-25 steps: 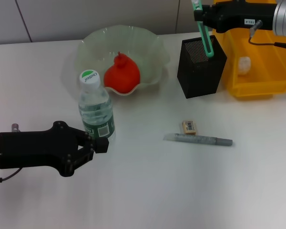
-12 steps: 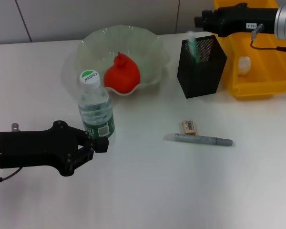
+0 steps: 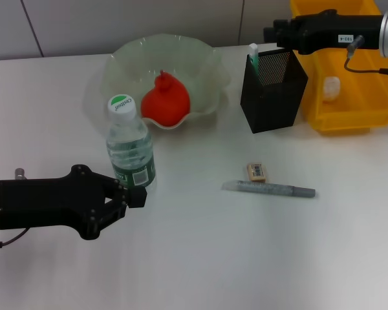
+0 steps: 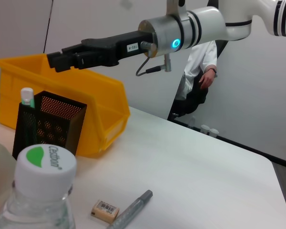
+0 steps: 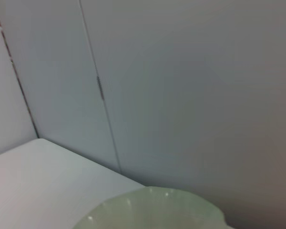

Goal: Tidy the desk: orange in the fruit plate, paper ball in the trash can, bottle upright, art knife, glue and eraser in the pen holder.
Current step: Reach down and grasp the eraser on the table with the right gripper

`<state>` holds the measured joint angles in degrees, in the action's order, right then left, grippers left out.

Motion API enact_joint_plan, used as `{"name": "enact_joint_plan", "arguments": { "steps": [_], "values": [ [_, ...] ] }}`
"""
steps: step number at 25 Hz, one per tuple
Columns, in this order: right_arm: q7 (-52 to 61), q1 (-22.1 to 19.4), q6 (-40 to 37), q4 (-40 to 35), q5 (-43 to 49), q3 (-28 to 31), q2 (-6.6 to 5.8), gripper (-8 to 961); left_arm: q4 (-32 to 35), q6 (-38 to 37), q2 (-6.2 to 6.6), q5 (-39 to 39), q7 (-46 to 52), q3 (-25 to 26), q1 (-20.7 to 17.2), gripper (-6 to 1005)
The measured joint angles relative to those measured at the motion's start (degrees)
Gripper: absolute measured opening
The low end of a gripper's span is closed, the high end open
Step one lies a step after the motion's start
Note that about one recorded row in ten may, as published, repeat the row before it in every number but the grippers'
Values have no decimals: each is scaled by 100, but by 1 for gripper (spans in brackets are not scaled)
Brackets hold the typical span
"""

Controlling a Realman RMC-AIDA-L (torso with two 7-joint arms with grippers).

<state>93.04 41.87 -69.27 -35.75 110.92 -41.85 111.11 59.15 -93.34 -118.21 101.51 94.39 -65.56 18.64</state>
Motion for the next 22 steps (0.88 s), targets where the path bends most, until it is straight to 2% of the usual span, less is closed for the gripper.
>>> {"name": "enact_joint_plan", "arguments": {
  "steps": [4,6,7,9,12,16,22],
  "values": [
    [849,-311,-282,-929,85,-510,145,284,-2,0,0,0,0,0,19,-1],
    [1686,-576,-544,-1847,322,-784,313,284,-4,2,0,0,0,0,34,-1],
    [1686,-576,-544,-1847,322,-784,313,284,-5,4,0,0,0,2,51,-1],
    [2292,-692,-835,-2400,548,-849,392,284,-6,5,0,-1,0,6,71,-1],
    [3182,-707,-1386,-2883,851,-820,388,284,-9,18,0,0,0,8,94,-1],
    [4257,-647,-2168,-3301,1029,-786,263,283,-9,21,0,0,0,9,97,-1],
    [5096,-563,-2831,-3664,1213,-805,217,283,-9,4,-3,0,11,9,97,-1]
  ]
}}
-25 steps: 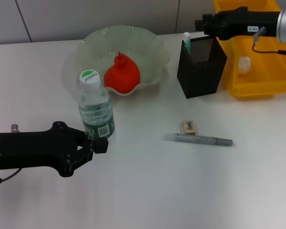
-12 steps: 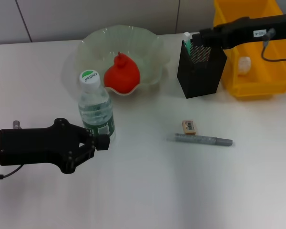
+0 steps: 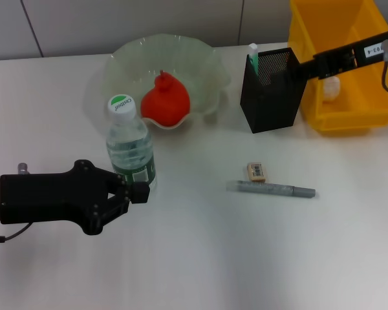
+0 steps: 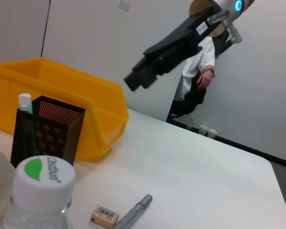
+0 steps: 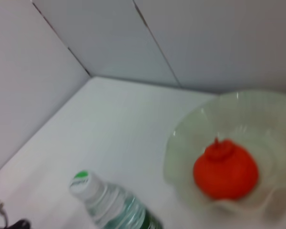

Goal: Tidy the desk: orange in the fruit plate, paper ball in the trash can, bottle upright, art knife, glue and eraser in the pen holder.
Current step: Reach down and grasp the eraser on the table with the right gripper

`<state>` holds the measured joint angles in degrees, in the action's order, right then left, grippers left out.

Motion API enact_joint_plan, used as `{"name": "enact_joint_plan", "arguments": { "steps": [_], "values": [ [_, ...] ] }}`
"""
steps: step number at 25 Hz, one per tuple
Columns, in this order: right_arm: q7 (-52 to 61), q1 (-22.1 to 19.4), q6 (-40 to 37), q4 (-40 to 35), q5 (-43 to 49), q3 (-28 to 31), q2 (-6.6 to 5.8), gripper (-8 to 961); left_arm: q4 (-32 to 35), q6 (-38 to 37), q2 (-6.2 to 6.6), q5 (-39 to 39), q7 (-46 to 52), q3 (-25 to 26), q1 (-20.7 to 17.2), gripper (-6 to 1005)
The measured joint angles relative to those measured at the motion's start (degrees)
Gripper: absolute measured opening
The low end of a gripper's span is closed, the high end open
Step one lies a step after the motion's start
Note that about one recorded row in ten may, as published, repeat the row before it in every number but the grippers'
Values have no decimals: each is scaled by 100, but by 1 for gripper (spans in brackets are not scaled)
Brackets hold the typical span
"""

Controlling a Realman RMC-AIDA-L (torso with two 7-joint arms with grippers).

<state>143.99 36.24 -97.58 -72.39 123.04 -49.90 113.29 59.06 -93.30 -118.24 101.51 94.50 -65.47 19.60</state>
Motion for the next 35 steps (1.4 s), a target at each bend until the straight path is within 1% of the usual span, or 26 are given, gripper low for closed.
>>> {"name": "enact_joint_plan", "arguments": {
  "steps": [3,5,6,8,9,10,12,13,15,19,24,27,29,33,34,35],
  "values": [
    [473,146,-275,24,159,22,-30,283,0,-4,-5,0,-4,0,0,-1],
    [779,279,-369,154,238,66,-87,283,0,-12,-5,0,-5,0,-1,-1],
    [889,351,-397,252,259,81,-136,283,0,-17,-6,0,-5,0,-1,-1],
    [1101,567,-461,712,276,96,-297,283,0,-24,-6,0,-6,0,-1,-1],
    [1186,782,-484,1335,278,96,-462,282,0,-30,-2,0,-7,-1,-1,-1],
    [1186,782,-484,1335,278,96,-462,281,0,-30,-2,0,-7,-1,-1,-1],
    [1193,979,-409,2001,304,92,-607,280,0,-34,1,0,-12,-1,-3,-1],
    [1168,1046,-350,2222,330,90,-651,279,0,-37,1,0,-17,-1,-9,-1],
    [1118,1129,-170,2533,403,71,-712,279,1,-39,2,2,-31,-2,-24,-1],
    [1099,1288,90,2925,633,45,-787,280,1,-52,1,6,-72,-16,-44,-1],
    [1093,1622,359,3688,919,30,-956,281,0,-57,-5,10,-73,-35,-38,-1],
    [1099,1818,570,4026,1228,22,-1004,281,0,-57,-12,19,-73,-52,-20,-1],
    [1101,1927,705,4209,1433,7,-1001,282,-4,-56,-14,25,-73,-55,-14,-1],
    [1103,2120,905,4473,1786,-1,-939,282,-10,-56,-15,27,-77,-55,-11,-1],
    [1103,2211,998,4534,1972,-3,-893,282,-25,-56,-15,27,-78,-54,-9,-1],
    [1103,2211,998,4534,1972,-3,-893,283,-25,-56,-15,27,-78,-54,-9,-1]
  ]
}}
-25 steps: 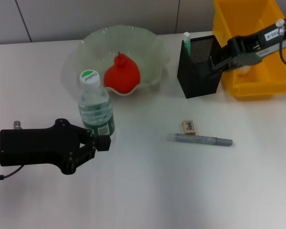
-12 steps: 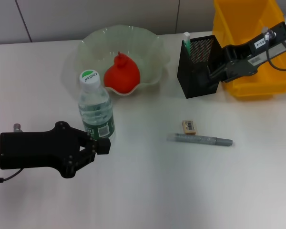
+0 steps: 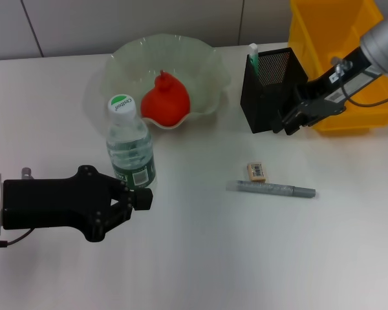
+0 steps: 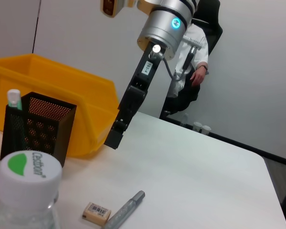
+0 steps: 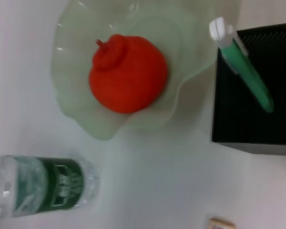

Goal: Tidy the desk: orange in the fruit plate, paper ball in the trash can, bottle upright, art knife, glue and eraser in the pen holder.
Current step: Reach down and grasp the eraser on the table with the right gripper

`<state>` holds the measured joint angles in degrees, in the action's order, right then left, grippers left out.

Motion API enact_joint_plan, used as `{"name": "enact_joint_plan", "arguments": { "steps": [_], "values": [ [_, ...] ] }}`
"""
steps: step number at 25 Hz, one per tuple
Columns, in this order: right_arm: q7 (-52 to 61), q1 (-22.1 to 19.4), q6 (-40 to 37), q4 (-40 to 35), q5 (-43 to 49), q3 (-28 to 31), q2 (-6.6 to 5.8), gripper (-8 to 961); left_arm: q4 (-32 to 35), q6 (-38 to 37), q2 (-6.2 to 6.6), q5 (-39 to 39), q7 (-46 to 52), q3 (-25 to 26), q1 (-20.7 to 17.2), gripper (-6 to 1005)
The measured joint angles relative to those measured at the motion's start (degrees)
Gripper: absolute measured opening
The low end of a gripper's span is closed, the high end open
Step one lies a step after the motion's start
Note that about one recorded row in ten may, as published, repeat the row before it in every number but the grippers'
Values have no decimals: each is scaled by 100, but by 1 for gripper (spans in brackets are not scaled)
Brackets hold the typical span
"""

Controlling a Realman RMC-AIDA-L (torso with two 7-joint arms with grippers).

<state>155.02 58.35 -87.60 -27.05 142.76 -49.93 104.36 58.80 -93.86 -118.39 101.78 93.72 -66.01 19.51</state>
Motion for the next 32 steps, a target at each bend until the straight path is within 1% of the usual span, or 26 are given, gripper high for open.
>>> {"name": "enact_joint_plan", "arguments": {
  "steps": [4,8,9,10,13,14,15,18,19,20,23,24,27,29,32],
  "values": [
    [6,149,279,68,509,1,112,283,-103,0,0,-7,-64,1,8,-1],
    [-40,264,676,126,1005,-14,282,284,-162,2,0,-14,-104,6,10,-1],
    [-41,319,904,155,1180,-16,345,285,-193,3,0,-16,-122,16,18,-1],
    [-41,319,904,155,1180,-16,345,287,-216,3,0,-17,-140,26,23,-1],
    [-40,434,1253,303,1306,-28,370,291,-234,2,0,-20,-152,35,27,-1],
    [-52,491,1478,421,1340,-52,379,293,-255,1,0,-21,-152,36,27,-1],
    [-52,491,1478,421,1340,-52,379,294,-255,1,0,-21,-152,36,27,-1],
    [-140,522,1665,488,1334,-74,440,299,-280,0,0,-23,-153,27,26,-1],
    [-205,512,1681,483,1317,-73,488,300,-282,1,0,-23,-153,22,26,-1],
    [-205,512,1681,483,1317,-73,488,302,-282,1,0,-23,-153,22,26,-1],
    [-284,472,1686,461,1302,-34,553,306,-292,12,0,-23,-153,18,26,-1],
    [-337,424,1680,403,1251,-18,599,308,-303,15,0,-25,-153,18,26,-1],
    [-426,360,1635,319,1104,-24,629,312,-327,13,0,-27,-154,23,26,-1],
    [-564,258,1522,163,849,-46,670,315,-355,10,1,-27,-179,35,25,-1],
    [-791,2,1265,-327,451,-64,792,319,-387,11,0,-28,-225,48,13,-1]
  ]
}}
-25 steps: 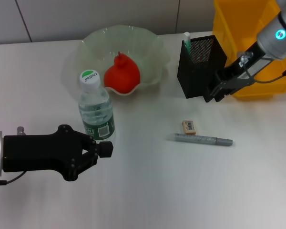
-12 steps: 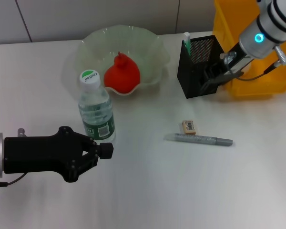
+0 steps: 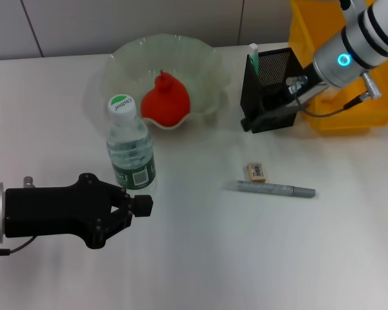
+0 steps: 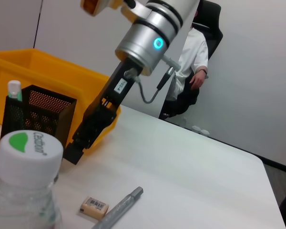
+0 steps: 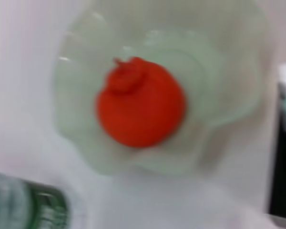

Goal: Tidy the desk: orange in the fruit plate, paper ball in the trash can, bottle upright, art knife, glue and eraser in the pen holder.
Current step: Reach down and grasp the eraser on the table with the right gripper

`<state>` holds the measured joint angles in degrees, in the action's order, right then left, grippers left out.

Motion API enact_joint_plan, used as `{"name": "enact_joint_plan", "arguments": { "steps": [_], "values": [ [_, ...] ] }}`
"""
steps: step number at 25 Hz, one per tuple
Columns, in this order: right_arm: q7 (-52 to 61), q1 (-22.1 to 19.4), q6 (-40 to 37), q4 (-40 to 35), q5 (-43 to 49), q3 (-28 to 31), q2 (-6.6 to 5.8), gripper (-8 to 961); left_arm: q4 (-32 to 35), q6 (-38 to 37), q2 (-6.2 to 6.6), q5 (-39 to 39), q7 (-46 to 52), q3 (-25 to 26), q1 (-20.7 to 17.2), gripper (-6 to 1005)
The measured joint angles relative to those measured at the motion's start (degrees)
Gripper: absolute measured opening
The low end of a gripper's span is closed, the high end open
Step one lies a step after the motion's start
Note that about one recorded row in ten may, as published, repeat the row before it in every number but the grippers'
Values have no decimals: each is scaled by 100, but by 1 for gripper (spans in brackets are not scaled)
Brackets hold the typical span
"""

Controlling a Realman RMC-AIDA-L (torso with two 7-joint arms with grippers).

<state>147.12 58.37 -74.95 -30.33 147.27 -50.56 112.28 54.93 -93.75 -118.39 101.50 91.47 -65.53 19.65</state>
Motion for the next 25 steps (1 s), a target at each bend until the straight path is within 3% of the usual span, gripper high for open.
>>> {"name": "enact_joint_plan", "arguments": {
  "steps": [5,6,10,16,25],
  "values": [
    [-476,-517,-360,-1190,-455,-20,372,327,-48,4,4,0,-6,4,6,-1],
    [-733,-693,-431,-1540,-605,-20,513,328,-48,8,4,0,-7,5,15,-1],
    [-1205,-927,-465,-1788,-932,-21,645,334,-49,10,3,0,-2,6,63,-1],
    [-2198,-1290,-582,-1884,-1761,-69,657,343,-51,-1,1,0,40,6,81,-1],
    [-3163,-1828,-787,-2374,-1789,-379,656,356,-110,37,-14,-43,55,31,33,-1]
  ]
}}
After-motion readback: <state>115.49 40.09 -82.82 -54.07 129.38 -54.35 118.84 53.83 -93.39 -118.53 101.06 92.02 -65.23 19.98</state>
